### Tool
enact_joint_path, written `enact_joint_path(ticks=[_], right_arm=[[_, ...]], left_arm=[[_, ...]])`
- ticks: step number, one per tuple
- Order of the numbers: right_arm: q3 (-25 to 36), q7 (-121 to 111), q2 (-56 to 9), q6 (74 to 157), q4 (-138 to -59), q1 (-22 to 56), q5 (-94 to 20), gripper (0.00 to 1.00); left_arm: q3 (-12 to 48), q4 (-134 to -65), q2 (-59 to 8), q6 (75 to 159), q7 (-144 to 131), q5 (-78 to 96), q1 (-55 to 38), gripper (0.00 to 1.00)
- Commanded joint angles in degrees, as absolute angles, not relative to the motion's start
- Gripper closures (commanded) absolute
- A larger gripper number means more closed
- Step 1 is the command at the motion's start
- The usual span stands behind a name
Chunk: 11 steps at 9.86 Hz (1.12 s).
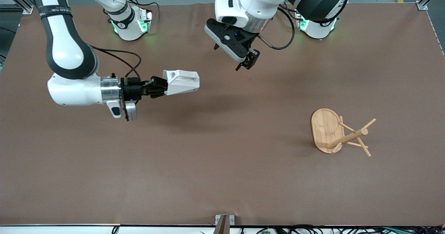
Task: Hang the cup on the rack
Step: 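Lift the cup with the right gripper while the left gripper approaches it, then grasp the cup's top with the left gripper beside the right gripper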
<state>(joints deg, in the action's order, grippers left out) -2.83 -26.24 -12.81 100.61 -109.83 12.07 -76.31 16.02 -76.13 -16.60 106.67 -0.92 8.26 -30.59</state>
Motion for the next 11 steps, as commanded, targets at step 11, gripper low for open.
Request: enact_joint_path(ticks=[11], right_arm=[[-7.12, -27.07, -11.6, 98.09, -112.24, 11.87, -84.46, 1.0]], left_arm=[[15.91, -69.79, -25.22, 108.19, 11.07, 3.08, -36.03, 0.0]])
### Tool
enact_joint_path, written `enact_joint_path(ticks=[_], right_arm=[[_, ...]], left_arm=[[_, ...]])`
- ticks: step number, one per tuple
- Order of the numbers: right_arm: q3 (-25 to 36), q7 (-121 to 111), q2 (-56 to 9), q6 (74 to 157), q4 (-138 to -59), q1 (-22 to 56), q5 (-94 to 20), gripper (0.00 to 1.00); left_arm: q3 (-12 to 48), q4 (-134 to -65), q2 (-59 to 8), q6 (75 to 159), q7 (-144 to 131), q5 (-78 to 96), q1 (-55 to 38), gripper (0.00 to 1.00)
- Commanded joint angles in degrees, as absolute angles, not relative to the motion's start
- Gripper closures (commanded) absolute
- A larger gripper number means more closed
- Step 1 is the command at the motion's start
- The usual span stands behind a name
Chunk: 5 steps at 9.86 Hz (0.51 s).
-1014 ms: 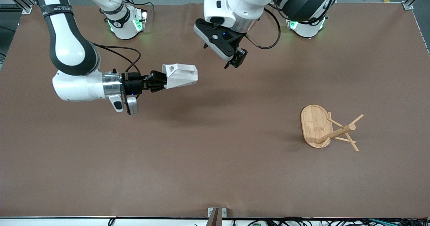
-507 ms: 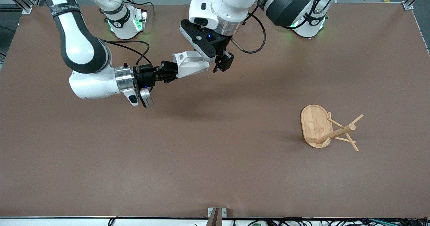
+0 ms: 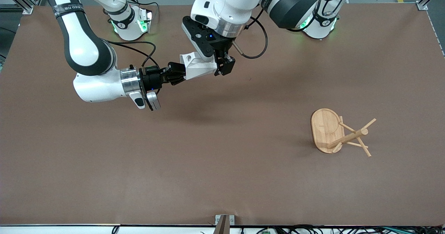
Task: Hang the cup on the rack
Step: 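Grasp the cup's top with the left gripper beside the right gripper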
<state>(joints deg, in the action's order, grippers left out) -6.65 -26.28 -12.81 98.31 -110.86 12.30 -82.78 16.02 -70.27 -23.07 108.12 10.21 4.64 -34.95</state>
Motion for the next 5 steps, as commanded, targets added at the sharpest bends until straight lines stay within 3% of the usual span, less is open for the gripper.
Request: enact_joint_path(ticks=[1, 4, 5], right_arm=[[-7.12, -27.07, -11.43, 98.09, -112.24, 11.87, -84.46, 1.0], [-7.12, -27.07, -11.43, 98.17, -112.24, 11.95, -84.46, 1.0], [-7.12, -26.81, -11.43, 98.09, -112.24, 11.95, -84.46, 1.0]], left_arm=[[15.82, -69.79, -25.49, 108.19, 11.6, 3.08, -36.12, 0.0], [15.82, -69.79, -26.54, 108.28, 12.12, 2.99, -36.3, 0.01], [15.73, -69.79, -26.54, 109.15, 12.56, 2.99, -36.3, 0.05]])
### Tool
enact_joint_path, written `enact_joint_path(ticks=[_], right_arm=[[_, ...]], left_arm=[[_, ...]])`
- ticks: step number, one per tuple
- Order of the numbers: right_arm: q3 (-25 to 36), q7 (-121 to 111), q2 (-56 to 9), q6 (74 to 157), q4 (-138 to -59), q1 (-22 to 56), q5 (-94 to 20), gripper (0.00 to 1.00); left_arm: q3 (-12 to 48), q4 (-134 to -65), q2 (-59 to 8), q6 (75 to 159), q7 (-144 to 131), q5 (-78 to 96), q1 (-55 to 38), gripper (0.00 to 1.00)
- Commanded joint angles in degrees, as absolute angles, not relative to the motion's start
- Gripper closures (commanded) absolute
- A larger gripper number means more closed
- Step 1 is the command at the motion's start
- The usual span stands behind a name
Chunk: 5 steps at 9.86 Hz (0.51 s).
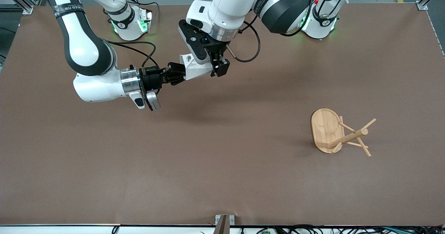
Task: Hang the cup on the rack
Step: 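Grasp the cup's top with the left gripper beside the right gripper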
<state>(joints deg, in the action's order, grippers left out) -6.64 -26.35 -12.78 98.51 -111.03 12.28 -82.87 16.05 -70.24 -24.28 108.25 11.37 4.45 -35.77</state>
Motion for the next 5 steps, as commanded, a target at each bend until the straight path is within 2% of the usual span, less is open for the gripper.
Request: enact_joint_path(ticks=[1, 2, 3, 4, 5], right_arm=[[-7.12, -26.63, -11.43, 98.09, -112.15, 11.95, -84.46, 1.0], [-7.12, -26.63, -11.43, 98.17, -112.15, 11.95, -84.46, 1.0], [-7.12, -26.2, -11.43, 98.0, -112.15, 11.87, -84.46, 0.86], [-7.03, -25.93, -10.82, 97.91, -112.06, 11.87, -84.38, 0.01], [-7.03, -25.93, -10.81, 97.82, -112.15, 11.78, -84.38, 0.0]], left_arm=[[15.82, -69.96, -26.63, 109.86, 12.83, 2.12, -36.3, 0.15], [15.91, -69.96, -26.72, 109.95, 12.83, 1.15, -36.39, 0.33], [15.91, -69.96, -26.72, 109.95, 12.75, 0.97, -36.47, 0.58], [15.82, -70.05, -26.63, 109.86, 12.31, 0.97, -36.82, 0.84], [15.82, -70.05, -26.63, 109.86, 12.3, 0.88, -36.83, 0.96]])
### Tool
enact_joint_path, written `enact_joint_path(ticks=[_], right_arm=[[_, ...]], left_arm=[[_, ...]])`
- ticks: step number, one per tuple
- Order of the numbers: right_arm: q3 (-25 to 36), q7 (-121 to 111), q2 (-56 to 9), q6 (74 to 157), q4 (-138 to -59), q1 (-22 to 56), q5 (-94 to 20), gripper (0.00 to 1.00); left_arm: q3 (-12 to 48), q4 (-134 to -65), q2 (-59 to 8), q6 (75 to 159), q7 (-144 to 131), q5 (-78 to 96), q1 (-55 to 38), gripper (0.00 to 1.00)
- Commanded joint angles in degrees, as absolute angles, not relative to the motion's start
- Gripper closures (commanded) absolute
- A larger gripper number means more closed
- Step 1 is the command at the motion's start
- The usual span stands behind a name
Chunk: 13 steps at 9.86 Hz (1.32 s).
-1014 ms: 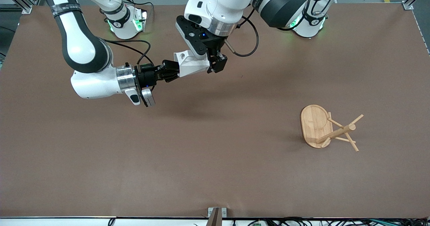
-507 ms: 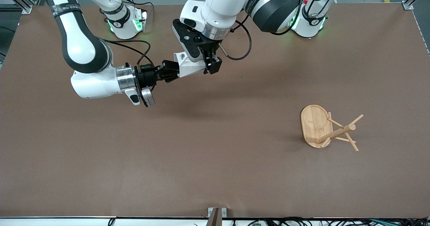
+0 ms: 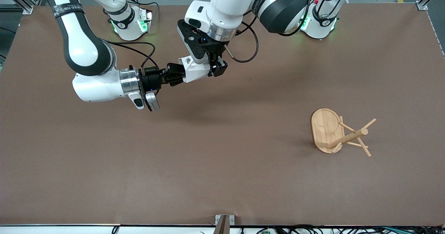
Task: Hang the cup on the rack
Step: 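Grasp the cup's top with the left gripper beside the right gripper, then open the right gripper and withdraw it while the left gripper holds the cup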
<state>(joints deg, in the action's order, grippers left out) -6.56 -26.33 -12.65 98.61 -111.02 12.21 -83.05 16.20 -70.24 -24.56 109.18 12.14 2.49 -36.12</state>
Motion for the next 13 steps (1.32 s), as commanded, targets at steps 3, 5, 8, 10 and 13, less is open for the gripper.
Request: enact_joint_path(ticks=[3, 5, 8, 10, 13], right_arm=[[-7.03, -25.93, -10.72, 97.82, -112.06, 11.69, -84.37, 0.0], [-6.51, -26.01, -9.24, 98.26, -111.97, 11.08, -82.46, 0.0], [-6.24, -20.0, -6.6, 97.82, -108.04, 4.33, -63.96, 0.0], [-5.28, -10.06, -4.67, 96.95, -104.08, 1.86, -48.6, 0.0], [0.42, -4.31, -4.31, 96.06, -99.67, 1.76, -22.51, 0.0]], left_arm=[[15.91, -70.05, -26.11, 109.86, 12.57, 0.09, -36.65, 1.0], [15.82, -70.22, -26.19, 109.86, 12.74, 0.0, -36.3, 1.0], [15.82, -70.31, -26.63, 109.86, 12.92, -1.76, -36.21, 0.99], [15.65, -70.31, -26.72, 109.86, 12.83, -1.85, -36.12, 0.99], [15.38, -72.49, -26.11, 108.38, 5.92, -1.67, -33.76, 0.99]])
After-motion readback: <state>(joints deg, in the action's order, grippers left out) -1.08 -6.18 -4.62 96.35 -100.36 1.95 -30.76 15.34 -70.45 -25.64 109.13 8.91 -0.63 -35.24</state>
